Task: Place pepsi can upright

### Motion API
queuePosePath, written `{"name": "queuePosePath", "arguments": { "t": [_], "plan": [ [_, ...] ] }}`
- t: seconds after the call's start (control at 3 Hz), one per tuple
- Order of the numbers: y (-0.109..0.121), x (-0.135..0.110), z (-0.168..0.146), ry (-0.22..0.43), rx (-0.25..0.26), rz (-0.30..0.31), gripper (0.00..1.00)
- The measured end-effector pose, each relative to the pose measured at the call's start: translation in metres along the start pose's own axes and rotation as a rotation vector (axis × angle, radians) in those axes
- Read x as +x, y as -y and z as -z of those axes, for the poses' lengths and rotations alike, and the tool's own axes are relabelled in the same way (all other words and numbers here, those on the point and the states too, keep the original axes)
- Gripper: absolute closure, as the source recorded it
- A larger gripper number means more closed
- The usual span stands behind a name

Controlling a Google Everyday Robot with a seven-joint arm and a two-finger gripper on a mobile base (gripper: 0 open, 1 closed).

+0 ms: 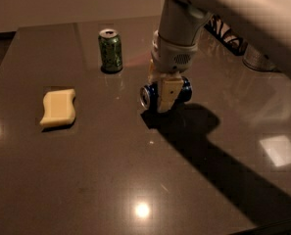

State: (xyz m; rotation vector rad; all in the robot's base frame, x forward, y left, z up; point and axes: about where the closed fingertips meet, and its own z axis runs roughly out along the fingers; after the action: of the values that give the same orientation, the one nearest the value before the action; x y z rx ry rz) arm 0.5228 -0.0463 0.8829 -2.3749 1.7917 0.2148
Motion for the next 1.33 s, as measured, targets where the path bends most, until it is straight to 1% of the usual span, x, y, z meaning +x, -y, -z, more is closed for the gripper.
{"name": "queuePosePath", "arguments": {
  "t": [0.33,0.67,1.0,1.33],
  "plan": [
    [-0.004,-0.007,0.042,0.183,0.072,-0.136,1.00],
    [-0.011,-0.019,0.070,0.373,0.126,-0.251,1.00],
    [-0.011,-0.030,0.086,0.612,0.216,-0.368,1.00],
    [-0.002,-0.026,0.088,0.734,0.292,-0.452,1.00]
  ]
}}
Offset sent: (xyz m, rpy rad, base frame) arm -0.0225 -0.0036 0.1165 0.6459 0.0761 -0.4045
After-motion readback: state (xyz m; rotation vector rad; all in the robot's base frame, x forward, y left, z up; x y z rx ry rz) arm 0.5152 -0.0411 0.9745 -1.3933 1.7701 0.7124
